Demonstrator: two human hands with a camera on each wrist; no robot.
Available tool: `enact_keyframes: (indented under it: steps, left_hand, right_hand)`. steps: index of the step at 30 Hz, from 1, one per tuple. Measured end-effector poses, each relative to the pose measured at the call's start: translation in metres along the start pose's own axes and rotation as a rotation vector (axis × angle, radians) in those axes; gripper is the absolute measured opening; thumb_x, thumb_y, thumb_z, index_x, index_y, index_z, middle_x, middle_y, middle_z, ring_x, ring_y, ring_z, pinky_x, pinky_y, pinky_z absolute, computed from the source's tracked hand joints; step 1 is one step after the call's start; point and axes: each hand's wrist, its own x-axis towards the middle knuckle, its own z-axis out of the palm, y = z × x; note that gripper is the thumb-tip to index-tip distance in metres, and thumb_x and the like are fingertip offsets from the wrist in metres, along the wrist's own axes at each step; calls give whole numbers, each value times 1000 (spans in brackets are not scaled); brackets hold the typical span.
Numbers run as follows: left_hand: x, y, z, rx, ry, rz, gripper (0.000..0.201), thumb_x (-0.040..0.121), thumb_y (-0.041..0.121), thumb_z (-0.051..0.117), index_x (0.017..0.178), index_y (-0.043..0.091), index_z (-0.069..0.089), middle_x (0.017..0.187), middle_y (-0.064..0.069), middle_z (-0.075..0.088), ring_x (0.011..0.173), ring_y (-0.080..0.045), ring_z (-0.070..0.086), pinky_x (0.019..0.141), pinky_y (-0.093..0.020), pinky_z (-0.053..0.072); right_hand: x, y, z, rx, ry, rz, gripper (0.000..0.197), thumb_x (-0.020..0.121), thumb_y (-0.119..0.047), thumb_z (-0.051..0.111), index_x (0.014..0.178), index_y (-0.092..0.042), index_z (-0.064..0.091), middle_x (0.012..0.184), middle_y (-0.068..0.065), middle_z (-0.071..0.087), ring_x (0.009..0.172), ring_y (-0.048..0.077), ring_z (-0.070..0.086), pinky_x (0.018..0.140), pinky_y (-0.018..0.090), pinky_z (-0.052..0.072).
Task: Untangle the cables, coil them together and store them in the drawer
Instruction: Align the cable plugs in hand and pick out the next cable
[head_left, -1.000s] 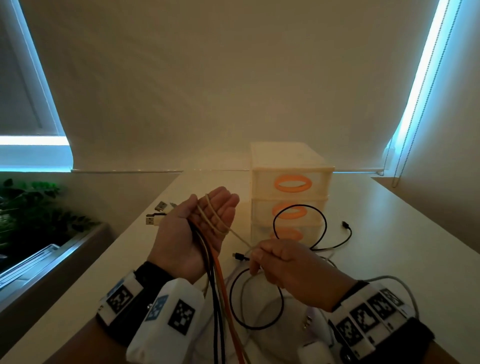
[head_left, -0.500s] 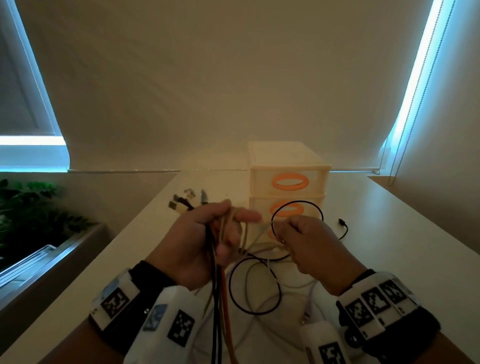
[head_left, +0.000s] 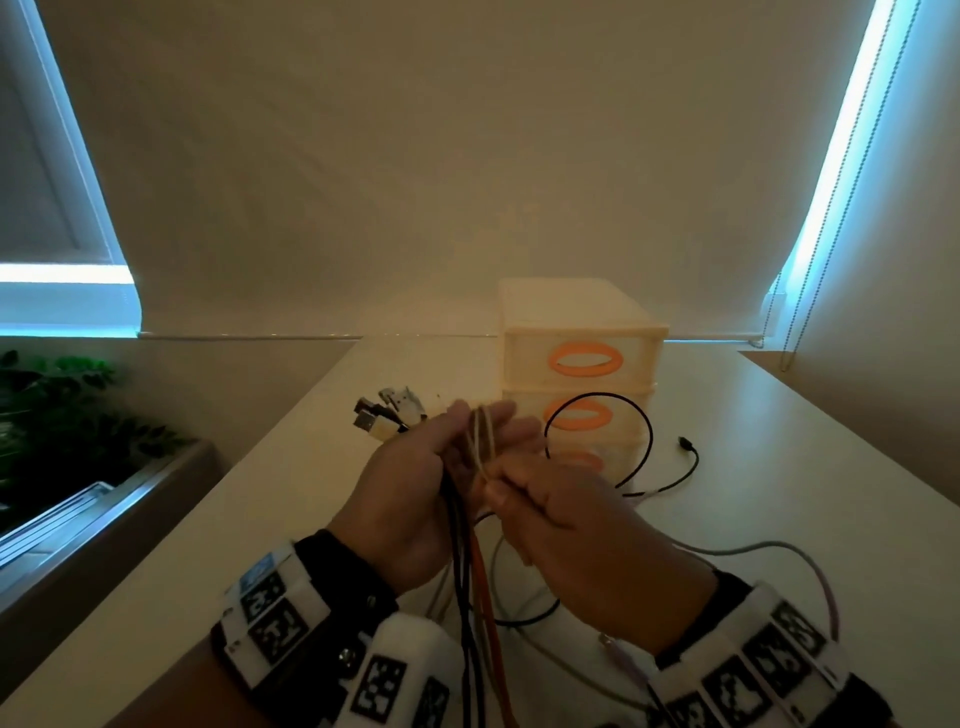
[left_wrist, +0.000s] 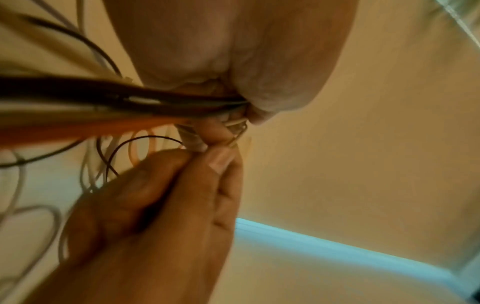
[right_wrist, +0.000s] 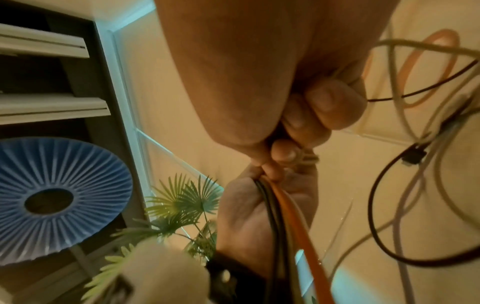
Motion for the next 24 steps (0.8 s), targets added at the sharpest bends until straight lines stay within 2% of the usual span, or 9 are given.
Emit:
enact_keyframes:
  steps: [3,5,7,11,14,16,18,21,24]
  left_hand:
    - [2,10,-5,-256,-18,36,49,108,34,37,126,-6,62,113,-20,74,92,-27,76,75,-29,63]
    - [4,16,-12,-332,-27,44,49,106,33,42,128,-5,63,93,-13,75,70,-18,73,57,-21,60]
    - [5,18,-17,-339,-47,17,49,104,33,42,129,-3,63,75,-2,66,56,-10,63,47,-17,52]
    - [9,16,-22,-279,-72,16,44,105,33,38,122,0,63,60,6,48,44,-4,42,40,-15,36]
    - [9,21,-28,-316,-130,46,40,106,30,37,117,1,63,57,9,41,40,-3,36,39,-16,31]
    - [9,29,-36,-369,-193,55,38,107,28,35,116,2,62,57,10,42,39,-4,36,39,-17,31]
    - [10,37,-44,-397,-301,34,38,108,29,33,117,4,60,56,9,46,39,-6,39,40,-17,32]
    - [9,41,-48,-366,-436,-11,40,109,29,29,118,4,59,57,8,50,41,-6,34,42,-17,30]
    - [7,37,-40,-266,-498,-52,43,109,29,29,115,1,62,57,7,52,41,-4,31,40,-17,32]
  right_hand:
    - [-2,0,10,-42,-57,-20,25,103,-30,47,79,-30,55,61,-13,50,54,4,47,53,19,36]
    - [-1,1,12,-66,-96,-6,26,104,-36,45,80,-33,56,68,-12,56,62,5,54,59,23,44]
    - [1,5,11,-85,-113,29,26,104,-38,42,89,-27,61,76,-7,62,71,9,58,69,30,49]
    - [3,11,10,-106,-158,61,27,105,-35,42,93,-24,64,84,-2,64,79,10,59,75,32,49]
    - [2,8,2,-144,-254,97,29,104,-35,43,89,-24,66,84,-12,62,80,1,57,72,20,46]
    - [1,10,-14,-134,-287,172,31,104,-31,45,81,-23,64,71,-23,60,67,-7,54,63,10,40]
    - [0,20,-32,-62,-230,304,31,103,-29,48,76,-23,63,59,-17,55,53,-3,48,57,13,39]
    - [1,37,-46,29,-48,489,28,101,-28,51,78,-19,64,62,-3,50,54,10,44,52,28,43]
    - [4,46,-41,-24,162,520,29,100,-31,53,78,-16,65,55,-6,51,48,9,46,51,28,43]
